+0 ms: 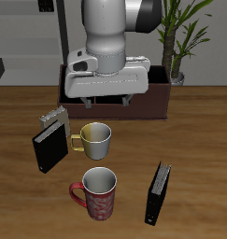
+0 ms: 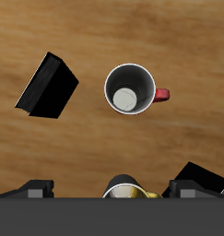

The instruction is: Place the red mug into the back desk caddy's right compartment and place the left black book into the back desk caddy's back compartment and place the right black book into the back desk caddy's front compartment

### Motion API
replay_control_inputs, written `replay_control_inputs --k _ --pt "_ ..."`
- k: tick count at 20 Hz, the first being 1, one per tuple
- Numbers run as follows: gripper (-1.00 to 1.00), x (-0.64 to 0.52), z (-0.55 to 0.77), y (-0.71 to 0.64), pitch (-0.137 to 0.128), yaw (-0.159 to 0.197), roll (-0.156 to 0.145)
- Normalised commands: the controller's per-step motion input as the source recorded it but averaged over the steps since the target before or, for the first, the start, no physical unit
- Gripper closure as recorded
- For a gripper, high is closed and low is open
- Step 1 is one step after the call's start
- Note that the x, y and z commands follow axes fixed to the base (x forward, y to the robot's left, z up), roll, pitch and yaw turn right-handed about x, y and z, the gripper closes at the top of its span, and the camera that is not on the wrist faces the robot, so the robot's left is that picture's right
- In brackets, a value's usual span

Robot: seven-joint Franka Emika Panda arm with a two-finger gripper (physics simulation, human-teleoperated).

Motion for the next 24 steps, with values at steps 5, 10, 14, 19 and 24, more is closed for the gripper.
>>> replay_control_inputs --k 5,10,14,19,24 --pt "-1.00 0.25 0.01 -0.07 -0.032 0.032 0.029" --pt "-1.00 0.27 0.02 -0.09 -0.014 0.029 -0.004" --pt "-1.00 0.20 -0.07 0.05 -0.028 0.123 0.010" --pt "-1.00 0.26 -0.04 -0.05 -0.023 0.041 -0.030" --pt "-1.00 0.14 -0.08 0.11 -0.004 -0.016 0.000"
